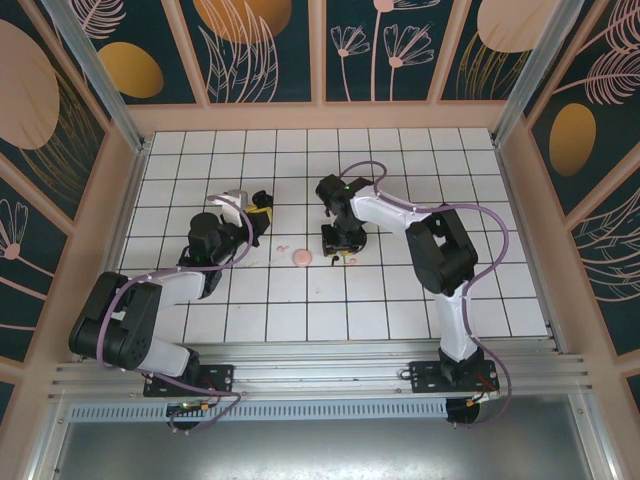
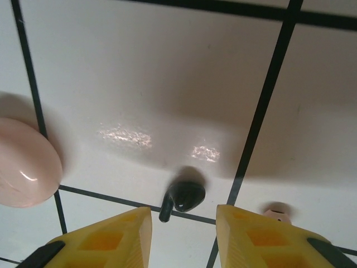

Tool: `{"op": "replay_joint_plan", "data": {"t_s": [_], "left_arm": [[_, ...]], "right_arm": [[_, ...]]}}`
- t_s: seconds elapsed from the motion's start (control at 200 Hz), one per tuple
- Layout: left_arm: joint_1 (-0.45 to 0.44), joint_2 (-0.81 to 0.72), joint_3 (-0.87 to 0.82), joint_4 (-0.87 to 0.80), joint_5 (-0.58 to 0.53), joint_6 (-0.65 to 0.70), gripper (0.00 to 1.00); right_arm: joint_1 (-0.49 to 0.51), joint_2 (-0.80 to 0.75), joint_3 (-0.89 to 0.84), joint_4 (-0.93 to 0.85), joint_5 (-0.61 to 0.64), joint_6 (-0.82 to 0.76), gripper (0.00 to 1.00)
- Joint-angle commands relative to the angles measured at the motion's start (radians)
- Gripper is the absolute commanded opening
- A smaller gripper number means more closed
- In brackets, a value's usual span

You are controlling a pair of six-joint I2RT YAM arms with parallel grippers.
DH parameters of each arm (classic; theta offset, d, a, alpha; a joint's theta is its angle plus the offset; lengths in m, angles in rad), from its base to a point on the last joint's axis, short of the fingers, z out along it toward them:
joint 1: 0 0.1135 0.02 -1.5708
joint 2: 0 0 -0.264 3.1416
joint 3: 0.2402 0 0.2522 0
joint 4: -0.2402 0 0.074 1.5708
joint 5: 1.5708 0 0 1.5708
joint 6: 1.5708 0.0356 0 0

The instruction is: Insert wireless bluetooth earbuds into charging case

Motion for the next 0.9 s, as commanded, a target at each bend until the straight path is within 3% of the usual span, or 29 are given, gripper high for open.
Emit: {"op": "replay_joint_plan", "data": {"t_s": [0.0, 0.576, 0.896], "left_arm": [[0.006, -0.007, 0.026, 0.007, 0.026, 0.017, 0.12], [0.007, 0.008, 0.029, 0.013, 0.042, 0.021, 0.12], [0.005, -0.001, 0.034, 0.000, 0.055, 0.072, 0.11]], "right_arm": [[0.011, 0.026, -0.018, -0.006, 0.001, 0.039, 0.36], [0.014, 0.027, -0.042, 0.071, 0.009, 0.054, 0.30], [0.011, -0.051, -0.133, 0.216, 0.021, 0.115, 0.27]]}}
